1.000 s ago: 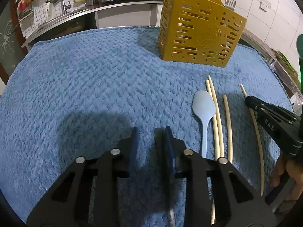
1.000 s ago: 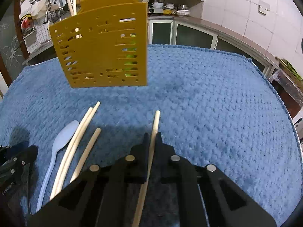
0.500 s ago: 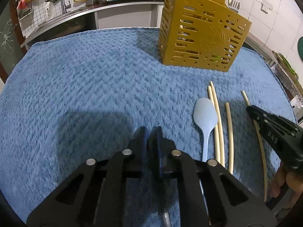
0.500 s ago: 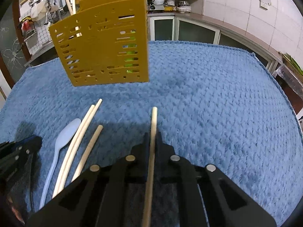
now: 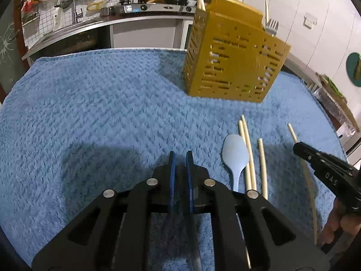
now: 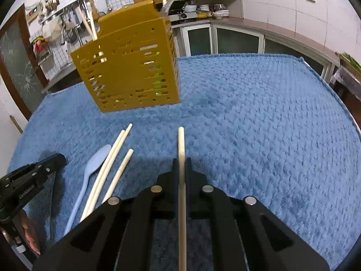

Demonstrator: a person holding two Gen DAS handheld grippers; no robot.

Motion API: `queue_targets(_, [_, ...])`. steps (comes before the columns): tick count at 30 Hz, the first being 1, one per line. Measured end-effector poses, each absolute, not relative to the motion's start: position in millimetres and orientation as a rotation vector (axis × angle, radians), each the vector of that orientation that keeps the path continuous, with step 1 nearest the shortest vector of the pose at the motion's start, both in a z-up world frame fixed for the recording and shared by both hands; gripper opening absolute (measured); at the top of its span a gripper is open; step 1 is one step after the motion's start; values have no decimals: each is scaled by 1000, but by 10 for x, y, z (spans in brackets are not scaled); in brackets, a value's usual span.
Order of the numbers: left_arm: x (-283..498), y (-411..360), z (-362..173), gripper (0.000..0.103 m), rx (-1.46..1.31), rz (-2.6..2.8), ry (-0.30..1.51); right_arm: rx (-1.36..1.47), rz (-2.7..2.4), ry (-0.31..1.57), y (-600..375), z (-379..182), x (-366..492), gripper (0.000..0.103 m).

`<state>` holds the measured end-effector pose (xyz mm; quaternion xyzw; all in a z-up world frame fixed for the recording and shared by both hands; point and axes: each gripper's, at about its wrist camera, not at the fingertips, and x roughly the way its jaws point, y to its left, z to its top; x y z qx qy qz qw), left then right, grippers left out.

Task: Organize utensils
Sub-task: 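Grasp a wooden chopstick with the right tool while the left tool grasps the silver spoon, then lift the chopstick and silver spoon and carry both toward the yellow holder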

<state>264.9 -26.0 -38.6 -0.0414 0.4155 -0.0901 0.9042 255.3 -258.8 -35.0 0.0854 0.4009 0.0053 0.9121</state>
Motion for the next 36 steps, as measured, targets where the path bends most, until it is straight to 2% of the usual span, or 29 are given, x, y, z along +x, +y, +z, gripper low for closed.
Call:
queue_targets(18, [2355, -209, 69, 8, -104, -232, 698, 263, 51, 672, -2718, -33, 2387, 6])
queue_targets(36, [2408, -309, 612, 8, -78, -288, 571, 248, 90, 529, -2766, 323, 2297, 6])
